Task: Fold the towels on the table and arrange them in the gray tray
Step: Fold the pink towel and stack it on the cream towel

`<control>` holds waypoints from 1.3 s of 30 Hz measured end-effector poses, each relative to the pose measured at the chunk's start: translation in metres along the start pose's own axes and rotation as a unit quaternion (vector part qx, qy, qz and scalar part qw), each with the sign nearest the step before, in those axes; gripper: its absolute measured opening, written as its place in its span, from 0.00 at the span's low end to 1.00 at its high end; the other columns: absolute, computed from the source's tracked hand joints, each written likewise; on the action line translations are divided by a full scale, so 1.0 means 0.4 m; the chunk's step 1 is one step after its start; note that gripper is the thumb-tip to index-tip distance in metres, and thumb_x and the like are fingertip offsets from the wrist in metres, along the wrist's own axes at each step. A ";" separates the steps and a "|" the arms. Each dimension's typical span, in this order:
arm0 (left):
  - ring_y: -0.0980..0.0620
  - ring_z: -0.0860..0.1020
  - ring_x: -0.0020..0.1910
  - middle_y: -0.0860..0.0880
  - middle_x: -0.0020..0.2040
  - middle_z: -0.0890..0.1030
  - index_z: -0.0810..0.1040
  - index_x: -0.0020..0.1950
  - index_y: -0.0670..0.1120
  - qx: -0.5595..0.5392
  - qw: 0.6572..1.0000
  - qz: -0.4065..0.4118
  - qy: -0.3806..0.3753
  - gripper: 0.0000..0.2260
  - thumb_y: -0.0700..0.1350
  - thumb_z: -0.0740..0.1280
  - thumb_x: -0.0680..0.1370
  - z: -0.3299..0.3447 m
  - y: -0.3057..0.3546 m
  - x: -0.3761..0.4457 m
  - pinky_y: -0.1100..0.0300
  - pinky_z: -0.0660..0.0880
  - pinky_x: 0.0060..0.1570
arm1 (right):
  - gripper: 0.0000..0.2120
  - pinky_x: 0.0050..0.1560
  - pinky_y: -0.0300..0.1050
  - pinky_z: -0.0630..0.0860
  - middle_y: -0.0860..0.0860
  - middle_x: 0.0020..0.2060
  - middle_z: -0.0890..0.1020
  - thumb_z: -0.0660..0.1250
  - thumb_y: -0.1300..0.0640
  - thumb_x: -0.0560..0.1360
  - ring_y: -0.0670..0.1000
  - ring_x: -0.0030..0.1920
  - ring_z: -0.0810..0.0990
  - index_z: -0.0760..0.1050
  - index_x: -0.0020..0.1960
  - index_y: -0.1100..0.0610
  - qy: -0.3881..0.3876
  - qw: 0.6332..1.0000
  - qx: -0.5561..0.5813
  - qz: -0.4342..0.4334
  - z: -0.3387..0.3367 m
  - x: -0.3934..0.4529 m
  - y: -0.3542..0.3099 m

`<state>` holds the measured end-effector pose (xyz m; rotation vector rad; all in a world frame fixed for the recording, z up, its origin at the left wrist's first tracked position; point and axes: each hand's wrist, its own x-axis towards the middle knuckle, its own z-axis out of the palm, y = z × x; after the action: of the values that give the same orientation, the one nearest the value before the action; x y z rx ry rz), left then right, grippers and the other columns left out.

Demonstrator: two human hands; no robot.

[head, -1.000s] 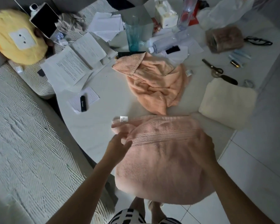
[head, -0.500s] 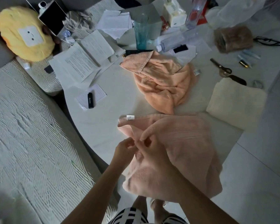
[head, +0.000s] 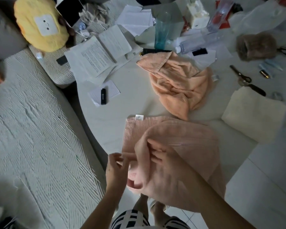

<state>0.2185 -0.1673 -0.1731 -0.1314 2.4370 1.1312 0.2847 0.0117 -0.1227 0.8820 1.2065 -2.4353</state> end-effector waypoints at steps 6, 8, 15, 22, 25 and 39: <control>0.56 0.81 0.44 0.53 0.48 0.82 0.75 0.63 0.47 0.066 0.982 0.019 -0.174 0.27 0.65 0.66 0.75 0.031 0.103 0.013 0.58 0.79 0.45 | 0.22 0.57 0.34 0.76 0.49 0.66 0.78 0.59 0.64 0.79 0.34 0.54 0.78 0.75 0.69 0.48 0.171 0.944 -0.279 -0.044 -0.104 -0.012 0.024; 0.59 0.80 0.39 0.53 0.44 0.81 0.76 0.62 0.39 0.028 0.984 -0.011 -0.177 0.29 0.63 0.68 0.75 0.044 0.121 0.046 0.62 0.75 0.36 | 0.20 0.61 0.36 0.73 0.48 0.66 0.78 0.61 0.61 0.79 0.37 0.59 0.77 0.75 0.69 0.50 0.192 0.907 -0.371 -0.058 -0.138 -0.035 0.041; 0.54 0.78 0.37 0.56 0.38 0.83 0.84 0.51 0.54 -0.140 0.984 0.015 -0.111 0.15 0.35 0.66 0.77 0.050 0.229 0.146 0.67 0.74 0.31 | 0.18 0.74 0.40 0.62 0.44 0.72 0.70 0.59 0.57 0.82 0.41 0.72 0.66 0.74 0.70 0.54 0.157 0.832 -0.521 -0.106 -0.155 -0.080 0.090; 0.64 0.74 0.28 0.47 0.47 0.85 0.82 0.63 0.53 -0.031 0.989 0.103 -0.097 0.26 0.33 0.60 0.72 0.035 0.236 0.220 0.73 0.69 0.28 | 0.15 0.65 0.34 0.65 0.39 0.62 0.76 0.57 0.56 0.82 0.38 0.63 0.72 0.77 0.64 0.47 0.257 0.841 -0.457 -0.132 -0.174 -0.100 0.077; 0.55 0.79 0.37 0.43 0.56 0.84 0.78 0.68 0.47 0.011 0.994 0.065 -0.087 0.20 0.35 0.65 0.77 0.054 0.209 0.252 0.66 0.73 0.33 | 0.12 0.62 0.34 0.69 0.47 0.57 0.80 0.60 0.59 0.80 0.46 0.59 0.76 0.78 0.60 0.52 0.336 0.827 -0.424 -0.154 -0.223 -0.101 0.038; 0.54 0.79 0.37 0.55 0.37 0.82 0.79 0.41 0.55 0.024 0.995 0.090 -0.036 0.05 0.46 0.65 0.75 0.083 0.240 0.323 0.63 0.70 0.33 | 0.06 0.38 0.40 0.71 0.41 0.35 0.80 0.66 0.54 0.73 0.41 0.39 0.77 0.75 0.37 0.47 0.538 0.794 -0.275 -0.076 -0.438 -0.029 -0.171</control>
<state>0.0888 -0.0661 -0.1806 0.1462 2.4479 1.1299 0.3295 0.1918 -0.1542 2.0889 2.2148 -1.3398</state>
